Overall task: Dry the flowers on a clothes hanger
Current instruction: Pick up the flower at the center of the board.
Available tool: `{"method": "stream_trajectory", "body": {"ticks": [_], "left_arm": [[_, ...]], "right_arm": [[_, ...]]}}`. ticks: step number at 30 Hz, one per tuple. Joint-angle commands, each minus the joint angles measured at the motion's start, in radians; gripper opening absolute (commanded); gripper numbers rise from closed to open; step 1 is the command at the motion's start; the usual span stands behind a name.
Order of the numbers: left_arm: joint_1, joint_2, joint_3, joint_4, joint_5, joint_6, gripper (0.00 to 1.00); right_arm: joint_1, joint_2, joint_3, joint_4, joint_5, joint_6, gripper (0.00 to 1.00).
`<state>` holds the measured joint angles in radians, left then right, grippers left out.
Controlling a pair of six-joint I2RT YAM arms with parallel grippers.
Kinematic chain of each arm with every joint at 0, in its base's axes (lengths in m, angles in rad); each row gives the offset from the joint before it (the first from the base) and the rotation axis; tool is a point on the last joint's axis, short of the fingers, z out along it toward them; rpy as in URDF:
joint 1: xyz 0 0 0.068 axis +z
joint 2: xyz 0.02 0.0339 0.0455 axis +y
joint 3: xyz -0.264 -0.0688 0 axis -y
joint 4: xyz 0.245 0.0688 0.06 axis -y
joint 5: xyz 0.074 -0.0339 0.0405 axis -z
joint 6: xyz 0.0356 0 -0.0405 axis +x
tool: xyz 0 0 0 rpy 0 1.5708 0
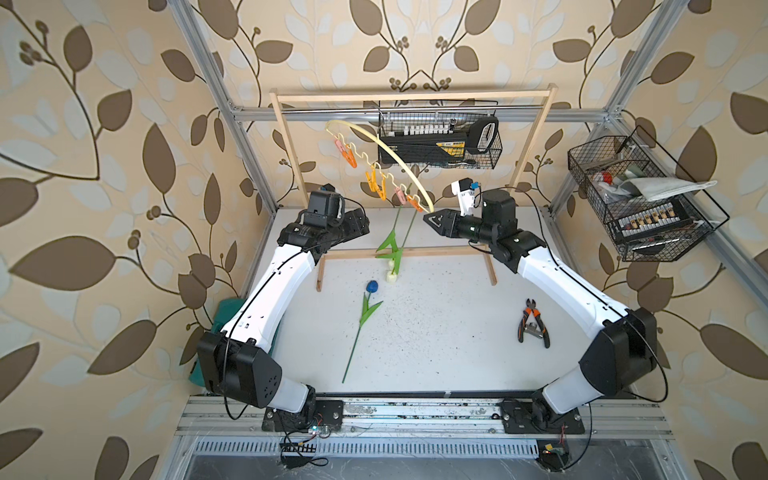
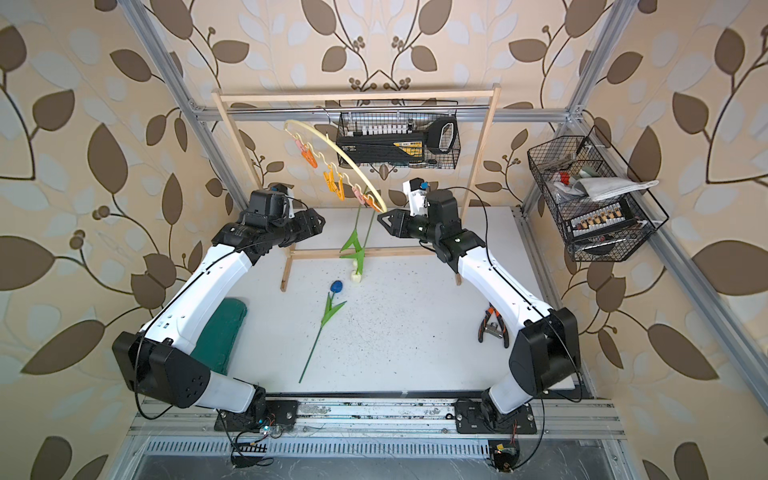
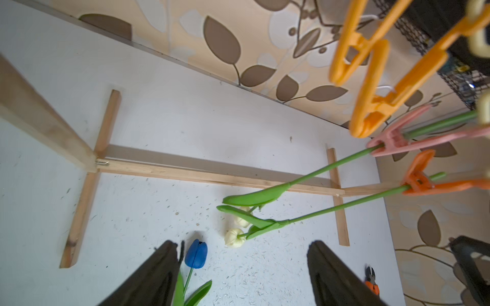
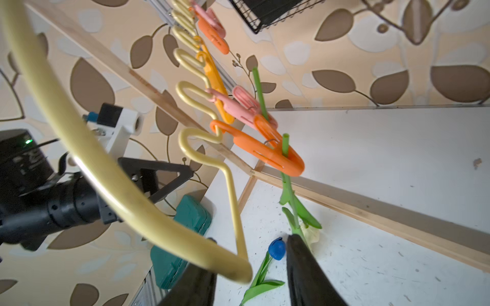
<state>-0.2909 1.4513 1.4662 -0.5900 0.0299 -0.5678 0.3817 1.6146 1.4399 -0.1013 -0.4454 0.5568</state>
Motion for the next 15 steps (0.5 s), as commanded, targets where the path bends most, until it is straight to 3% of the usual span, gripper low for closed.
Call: {"method": "stream_trajectory", "body": {"ticks": [1, 9, 15], "left_arm": [[-0.001, -0.048, -0.009, 0.022, -0.021, -0.014, 0.79], [-0.001, -0.034, -0.084, 0.102, -0.040, -0.012, 0.79], [-0.001, 0.017, -0.071, 0.160, 0.029, 0.026, 0.77]], "right_arm": [[-0.017, 0.036, 0.077, -0.064, -0.029, -0.026, 0.44], [-0.024, 0.008, 0.071, -0.100, 0.023, -0.064, 0.45], [-0.021, -0.037, 0.030, -0.154, 0.071, -0.081, 0.45]]}}
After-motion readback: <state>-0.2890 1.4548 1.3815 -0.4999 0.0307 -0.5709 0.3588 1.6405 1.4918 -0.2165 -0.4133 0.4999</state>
